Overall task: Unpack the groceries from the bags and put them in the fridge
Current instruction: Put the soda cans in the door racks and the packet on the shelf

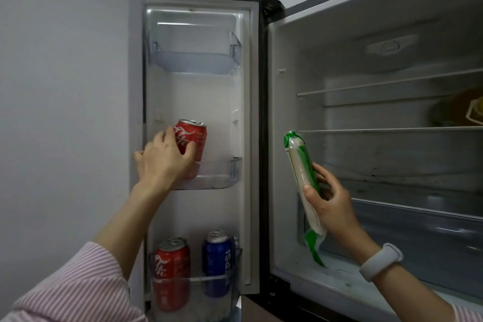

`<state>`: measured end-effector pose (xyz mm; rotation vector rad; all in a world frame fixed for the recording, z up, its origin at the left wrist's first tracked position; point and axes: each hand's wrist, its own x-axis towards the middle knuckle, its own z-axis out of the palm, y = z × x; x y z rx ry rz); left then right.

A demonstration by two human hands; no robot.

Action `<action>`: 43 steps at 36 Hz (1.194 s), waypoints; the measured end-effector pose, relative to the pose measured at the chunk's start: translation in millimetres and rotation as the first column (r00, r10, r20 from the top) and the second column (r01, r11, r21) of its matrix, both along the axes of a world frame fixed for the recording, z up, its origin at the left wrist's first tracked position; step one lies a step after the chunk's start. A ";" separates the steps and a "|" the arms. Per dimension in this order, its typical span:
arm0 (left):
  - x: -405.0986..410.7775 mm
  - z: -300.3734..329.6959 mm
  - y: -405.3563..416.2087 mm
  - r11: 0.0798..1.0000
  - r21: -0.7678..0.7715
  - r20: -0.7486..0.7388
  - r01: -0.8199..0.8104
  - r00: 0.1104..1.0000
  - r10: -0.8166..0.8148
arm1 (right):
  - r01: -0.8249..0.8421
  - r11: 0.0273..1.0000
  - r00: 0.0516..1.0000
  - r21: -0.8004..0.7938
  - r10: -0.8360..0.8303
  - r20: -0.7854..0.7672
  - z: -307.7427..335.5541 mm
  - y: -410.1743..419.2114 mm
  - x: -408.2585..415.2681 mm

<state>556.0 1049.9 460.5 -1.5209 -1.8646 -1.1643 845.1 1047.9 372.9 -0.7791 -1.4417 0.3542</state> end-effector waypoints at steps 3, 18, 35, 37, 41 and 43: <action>15.9 3.1 -5.1 0.995 0.103 -0.041 -0.018 0.999 0.022 | 0.028 0.999 0.999 0.025 -0.029 0.036 4.6 9.3 5.5; 203.7 0.1 71.1 0.761 0.195 -0.411 0.618 0.756 -0.509 | 0.473 0.862 0.855 0.182 -0.499 0.138 71.0 40.1 91.3; 343.7 25.6 239.2 0.667 -0.144 -0.361 0.731 0.589 -0.723 | 0.741 0.469 -0.129 0.481 -0.604 0.787 182.8 95.2 227.3; 347.9 21.9 247.7 0.647 0.011 -0.392 0.762 0.599 -0.698 | 0.720 0.495 -0.155 0.486 -0.568 0.808 186.3 107.8 235.1; 353.2 13.3 258.2 0.596 0.238 -0.401 0.767 0.636 -0.659 | 0.730 0.456 -0.174 0.509 -0.597 0.783 179.4 129.7 251.3; 355.0 11.5 260.8 0.585 0.255 -0.398 0.770 0.635 -0.662 | 0.763 0.447 -0.034 0.467 -0.693 0.720 171.7 137.9 257.4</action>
